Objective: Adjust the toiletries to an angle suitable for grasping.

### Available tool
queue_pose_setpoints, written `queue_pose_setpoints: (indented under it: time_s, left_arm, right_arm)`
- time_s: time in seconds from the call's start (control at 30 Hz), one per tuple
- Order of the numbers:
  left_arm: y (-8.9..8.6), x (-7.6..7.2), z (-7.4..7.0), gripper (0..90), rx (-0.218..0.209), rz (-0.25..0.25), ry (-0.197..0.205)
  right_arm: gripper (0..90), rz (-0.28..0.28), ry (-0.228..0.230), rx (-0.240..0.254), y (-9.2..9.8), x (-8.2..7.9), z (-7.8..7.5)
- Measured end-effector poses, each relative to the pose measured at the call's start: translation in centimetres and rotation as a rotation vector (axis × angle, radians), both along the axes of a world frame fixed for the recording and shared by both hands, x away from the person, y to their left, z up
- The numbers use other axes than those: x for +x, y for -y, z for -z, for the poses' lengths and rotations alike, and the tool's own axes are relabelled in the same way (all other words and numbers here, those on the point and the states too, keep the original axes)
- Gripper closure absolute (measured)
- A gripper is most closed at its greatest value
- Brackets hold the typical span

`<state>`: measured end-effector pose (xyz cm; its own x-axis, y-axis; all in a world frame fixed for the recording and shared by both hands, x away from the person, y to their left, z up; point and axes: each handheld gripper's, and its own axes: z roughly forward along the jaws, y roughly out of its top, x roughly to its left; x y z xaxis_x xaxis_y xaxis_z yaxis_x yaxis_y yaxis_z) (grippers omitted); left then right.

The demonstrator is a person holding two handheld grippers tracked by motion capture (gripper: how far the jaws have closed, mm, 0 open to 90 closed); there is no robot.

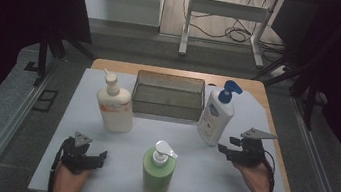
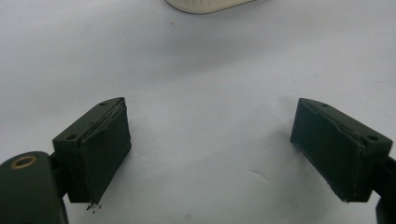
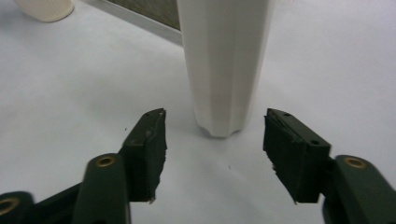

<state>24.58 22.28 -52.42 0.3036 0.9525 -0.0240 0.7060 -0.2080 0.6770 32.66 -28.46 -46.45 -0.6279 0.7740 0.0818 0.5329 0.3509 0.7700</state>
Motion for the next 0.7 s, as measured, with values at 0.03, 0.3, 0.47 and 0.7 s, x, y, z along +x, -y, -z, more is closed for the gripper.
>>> queue_pose_setpoints:
  time_s: [0.03, 0.3, 0.47, 0.7]
  left_arm:
    - [0.0, 0.0, 0.0, 11.3, 0.000, 0.000, 0.000]
    - [0.0, 0.0, 0.0, 11.4, 0.000, 0.000, 0.000]
    - [0.0, 0.0, 0.0, 11.3, 0.000, 0.000, 0.000]
    - [0.0, 0.0, 0.0, 11.3, 0.000, 0.000, 0.000]
  right_arm:
    - [37.1, 0.000, 0.005, -0.003, -0.1, 0.0, -0.2]
    - [31.7, -0.003, 0.025, -0.002, -0.6, 0.1, -1.5]
    - [28.2, 0.006, 0.026, -0.001, -0.9, 0.5, -2.1]
    - [24.0, 0.015, 0.035, 0.005, -1.4, 1.1, -3.0]
